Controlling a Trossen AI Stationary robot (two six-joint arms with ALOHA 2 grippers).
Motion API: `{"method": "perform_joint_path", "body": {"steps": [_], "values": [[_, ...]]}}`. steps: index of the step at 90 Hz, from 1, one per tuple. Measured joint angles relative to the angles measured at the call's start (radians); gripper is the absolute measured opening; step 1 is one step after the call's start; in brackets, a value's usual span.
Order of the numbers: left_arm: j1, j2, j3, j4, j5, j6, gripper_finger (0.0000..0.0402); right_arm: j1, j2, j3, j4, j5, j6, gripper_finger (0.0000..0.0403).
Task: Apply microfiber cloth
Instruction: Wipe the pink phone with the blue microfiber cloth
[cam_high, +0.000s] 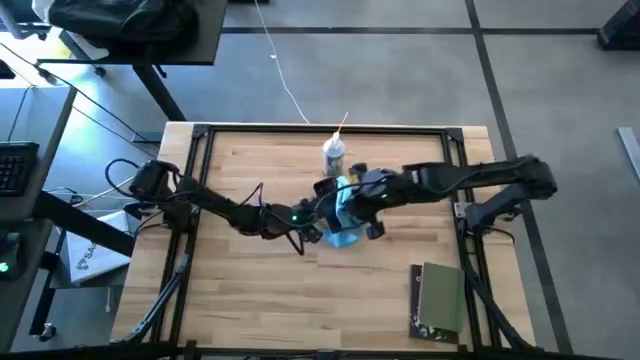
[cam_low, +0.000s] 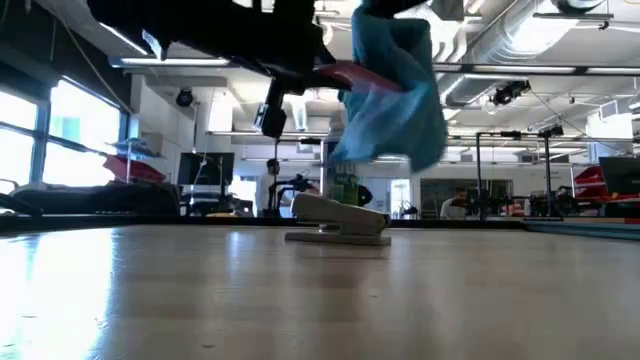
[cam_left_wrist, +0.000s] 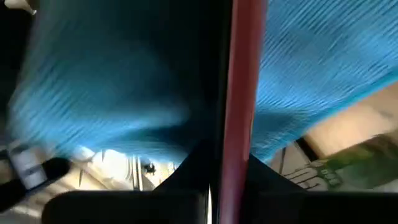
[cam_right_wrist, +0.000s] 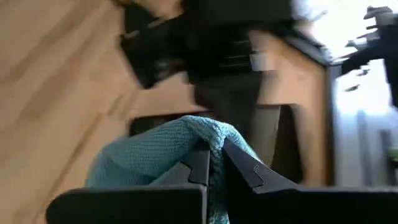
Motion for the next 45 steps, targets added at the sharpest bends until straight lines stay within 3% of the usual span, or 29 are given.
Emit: {"method": "perform_joint_path", "body": {"steps": [7,20,33,45], "values": [[-0.001,0.000,0.016,0.040,0.005,0.017,0.0010,0.000,0.035,0.000,0.017,-0.003,0.007,0.0000],[0.002,0.004,0.037,0.038,0.021,0.062,0.0010,0.001,0.074,0.003,0.089,0.104,-0.005,0.0000],[0.000,0.003,0.042,0.032,0.013,0.071,0.0010,-0.003,0.071,0.000,0.133,0.111,-0.065,0.0000],[-0.014,0.002,0.046,0.088,-0.010,0.042,0.0010,-0.002,0.047,0.000,0.142,0.182,-0.086,0.0000]]}}
